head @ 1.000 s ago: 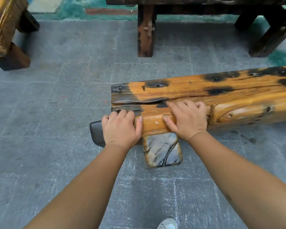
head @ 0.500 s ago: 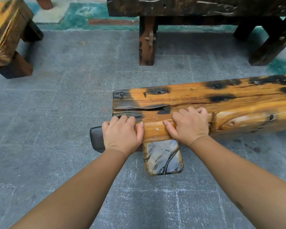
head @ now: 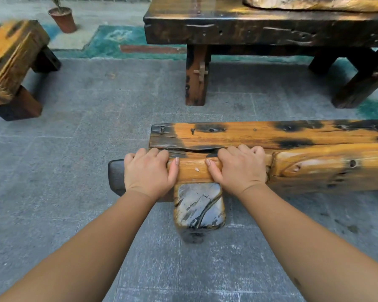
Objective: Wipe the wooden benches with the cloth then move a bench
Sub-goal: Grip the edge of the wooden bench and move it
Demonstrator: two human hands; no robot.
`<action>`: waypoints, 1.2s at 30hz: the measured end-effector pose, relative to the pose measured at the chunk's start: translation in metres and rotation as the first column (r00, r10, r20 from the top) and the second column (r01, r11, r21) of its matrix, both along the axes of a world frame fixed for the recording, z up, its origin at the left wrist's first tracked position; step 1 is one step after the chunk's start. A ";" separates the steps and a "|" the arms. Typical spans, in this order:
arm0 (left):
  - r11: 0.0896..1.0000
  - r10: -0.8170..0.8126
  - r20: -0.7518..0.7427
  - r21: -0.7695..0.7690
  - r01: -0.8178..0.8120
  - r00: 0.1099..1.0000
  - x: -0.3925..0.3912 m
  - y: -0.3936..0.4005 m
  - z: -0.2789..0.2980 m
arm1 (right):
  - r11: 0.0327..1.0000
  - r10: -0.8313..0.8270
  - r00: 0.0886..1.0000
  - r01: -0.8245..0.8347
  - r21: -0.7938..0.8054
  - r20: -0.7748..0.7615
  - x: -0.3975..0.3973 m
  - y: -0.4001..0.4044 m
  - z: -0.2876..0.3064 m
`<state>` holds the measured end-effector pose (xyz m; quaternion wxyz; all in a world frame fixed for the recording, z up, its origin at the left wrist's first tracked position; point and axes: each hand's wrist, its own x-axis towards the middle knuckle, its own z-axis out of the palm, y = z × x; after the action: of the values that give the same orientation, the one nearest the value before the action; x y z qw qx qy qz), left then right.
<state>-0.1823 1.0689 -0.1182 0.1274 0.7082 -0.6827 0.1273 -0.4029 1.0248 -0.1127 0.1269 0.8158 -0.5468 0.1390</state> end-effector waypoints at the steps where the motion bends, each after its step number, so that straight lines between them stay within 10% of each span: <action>1: 1.000 -0.005 0.001 -0.004 0.005 1.000 0.003 -0.007 0.000 | 1.000 -0.004 1.000 0.004 0.000 0.004 0.003 -0.006 0.000; 23: 0.991 -0.125 -0.029 -0.060 0.123 0.992 0.095 -0.233 -0.009 | 0.988 -0.134 0.991 0.134 0.083 0.004 0.087 -0.203 0.000; 36: 0.855 -0.219 -0.147 0.448 0.262 0.965 0.118 -0.219 0.049 | 0.771 -0.176 0.961 0.270 0.576 -0.215 0.090 -0.190 0.056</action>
<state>-0.0640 0.8497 -0.0696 0.0001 0.6319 -0.7700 -0.0886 -0.3127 0.8348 -0.0567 -0.0819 0.7509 -0.6445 -0.1185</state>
